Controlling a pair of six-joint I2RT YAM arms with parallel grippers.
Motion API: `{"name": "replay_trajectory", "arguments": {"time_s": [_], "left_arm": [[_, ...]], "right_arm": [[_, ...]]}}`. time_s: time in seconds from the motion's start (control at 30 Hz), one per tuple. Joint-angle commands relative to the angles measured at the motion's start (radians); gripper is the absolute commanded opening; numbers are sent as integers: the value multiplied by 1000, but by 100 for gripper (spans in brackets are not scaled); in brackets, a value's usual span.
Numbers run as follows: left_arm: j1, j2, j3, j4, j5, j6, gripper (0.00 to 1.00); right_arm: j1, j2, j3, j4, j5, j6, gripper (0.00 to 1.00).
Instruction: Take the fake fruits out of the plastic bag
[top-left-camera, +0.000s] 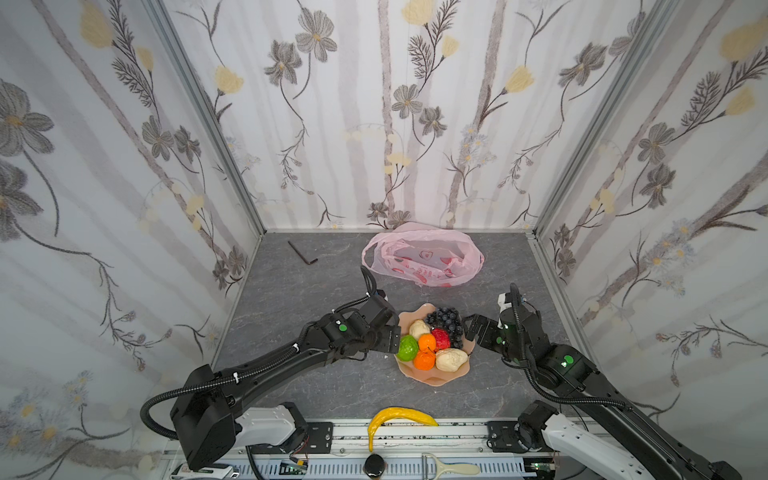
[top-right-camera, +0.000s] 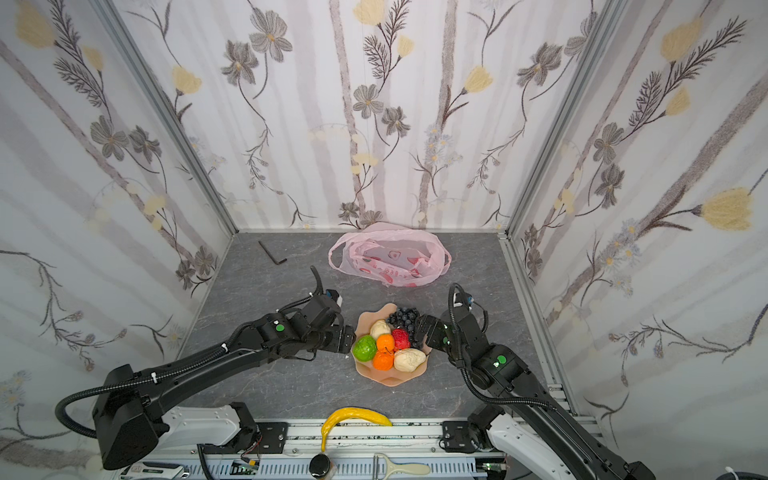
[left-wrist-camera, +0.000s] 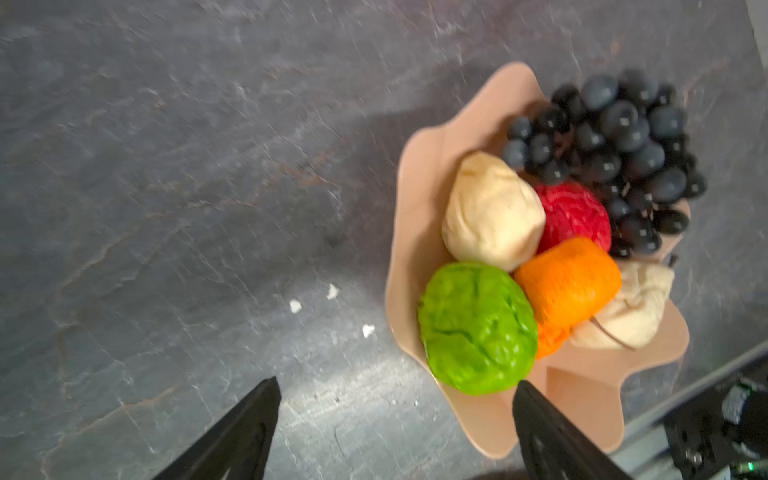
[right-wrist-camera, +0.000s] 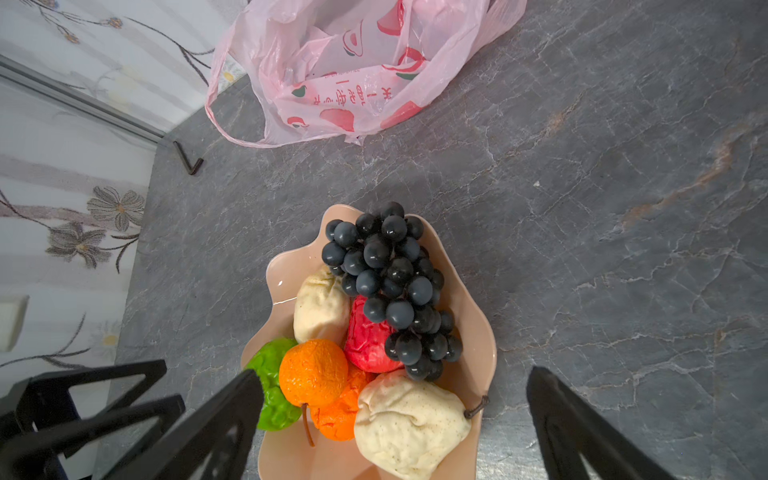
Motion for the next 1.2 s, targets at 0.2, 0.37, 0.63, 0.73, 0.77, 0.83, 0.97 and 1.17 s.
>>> {"name": "replay_trajectory", "arguments": {"time_s": [0.2, 0.37, 0.63, 0.73, 0.77, 0.83, 0.97, 1.17], "left_arm": [[-274, 35, -83, -140, 130, -8, 80], [-361, 76, -121, -139, 133, -3, 78], [-413, 254, -99, -103, 124, 51, 60], [-427, 282, -77, -77, 114, 60, 50], [-428, 288, -72, -74, 105, 61, 45], [-428, 297, -64, -75, 97, 66, 34], [-430, 290, -50, -73, 78, 75, 22], [-445, 242, -22, -90, 39, 98, 13]], "right_arm": [[-11, -49, -35, 72, 1, -49, 100], [-20, -97, -68, 84, -12, -37, 100], [-37, -127, -87, 89, -33, -37, 100], [-48, -143, -99, 87, -43, -37, 99], [-52, -146, -105, 88, -48, -37, 99], [-61, -153, -110, 88, -59, -36, 99], [-78, -172, -117, 86, -67, -37, 99], [-122, -191, -129, 86, -105, -45, 99]]}}
